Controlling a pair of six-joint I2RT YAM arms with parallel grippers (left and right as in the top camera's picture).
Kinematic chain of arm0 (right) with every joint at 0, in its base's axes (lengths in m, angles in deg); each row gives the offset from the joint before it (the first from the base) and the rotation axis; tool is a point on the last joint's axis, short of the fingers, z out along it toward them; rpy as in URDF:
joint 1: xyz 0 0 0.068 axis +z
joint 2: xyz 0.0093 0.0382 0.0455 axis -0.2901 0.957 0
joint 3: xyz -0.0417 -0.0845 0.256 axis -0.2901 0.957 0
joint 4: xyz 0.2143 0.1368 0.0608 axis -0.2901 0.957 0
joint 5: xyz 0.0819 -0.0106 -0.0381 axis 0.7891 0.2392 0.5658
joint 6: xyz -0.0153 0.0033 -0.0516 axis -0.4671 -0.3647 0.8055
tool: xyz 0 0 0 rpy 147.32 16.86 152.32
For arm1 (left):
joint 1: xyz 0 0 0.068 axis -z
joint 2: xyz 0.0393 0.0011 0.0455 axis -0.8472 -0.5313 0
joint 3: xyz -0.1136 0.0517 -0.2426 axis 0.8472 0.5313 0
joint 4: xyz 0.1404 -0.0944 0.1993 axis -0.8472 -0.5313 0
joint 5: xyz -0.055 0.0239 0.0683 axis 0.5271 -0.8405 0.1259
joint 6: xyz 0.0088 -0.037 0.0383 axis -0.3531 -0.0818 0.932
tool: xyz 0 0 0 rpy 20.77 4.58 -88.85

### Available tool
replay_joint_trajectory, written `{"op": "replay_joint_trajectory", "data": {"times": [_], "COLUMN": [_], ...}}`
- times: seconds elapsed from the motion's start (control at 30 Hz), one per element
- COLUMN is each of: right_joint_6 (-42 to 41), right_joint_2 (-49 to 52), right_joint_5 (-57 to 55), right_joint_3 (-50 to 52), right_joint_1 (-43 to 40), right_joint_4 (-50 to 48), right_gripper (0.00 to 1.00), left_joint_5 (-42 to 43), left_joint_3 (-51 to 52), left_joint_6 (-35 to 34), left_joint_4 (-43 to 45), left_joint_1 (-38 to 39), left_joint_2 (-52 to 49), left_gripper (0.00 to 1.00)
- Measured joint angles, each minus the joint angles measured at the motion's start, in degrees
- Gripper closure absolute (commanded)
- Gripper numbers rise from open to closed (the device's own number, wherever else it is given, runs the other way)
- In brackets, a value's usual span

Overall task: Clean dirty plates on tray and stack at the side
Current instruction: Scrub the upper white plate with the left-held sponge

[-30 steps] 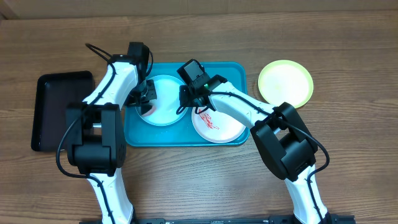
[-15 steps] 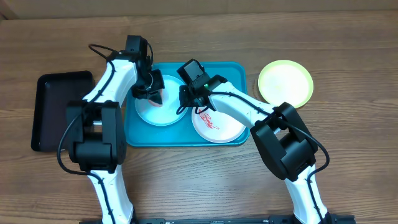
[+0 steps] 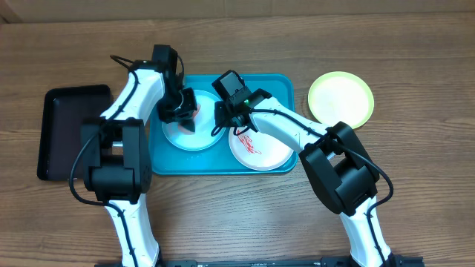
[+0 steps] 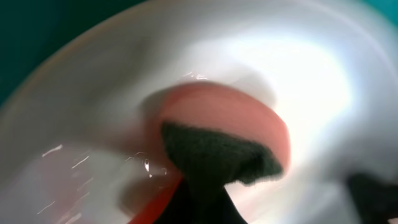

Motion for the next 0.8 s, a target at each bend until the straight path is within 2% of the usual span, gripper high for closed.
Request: {"op": "replay_joint_trajectory", "data": {"times": [0.17, 0.3, 0.53, 0.67, 0.8], "right_joint_6": [0.1, 0.1, 0.1, 0.1, 0.1], "right_joint_2": [0.0, 0.0, 0.0, 0.0, 0.0], "right_joint_5": [0.0, 0.1, 0.2, 0.2, 0.1], "right_joint_3": [0.0, 0.0, 0.0, 0.0, 0.0], "right_joint_1": [0.0, 0.1, 0.1, 0.1, 0.0], "right_joint_4": [0.0, -0.4, -0.4, -0.4, -0.2], "right_gripper": [0.96, 0.96, 0.96, 0.96, 0.96], "left_joint_5": [-9.2, -9.6, -2.2, 3.4, 5.2], "left_joint_3": [-3.9, -5.4, -5.2, -3.6, -2.3], "left_joint_6": [-0.7, -0.9, -1.1, -1.1, -1.1], "left_joint_4": [-8.2, -8.7, -4.1, 0.5, 1.7], "left_joint_1": [-3.0, -4.0, -3.0, 0.0, 3.6], "left_joint_2": [-1.2, -1.3, -1.6, -1.7, -1.7], "left_gripper": [0.96, 0.96, 0.96, 0.95, 0.96]}}
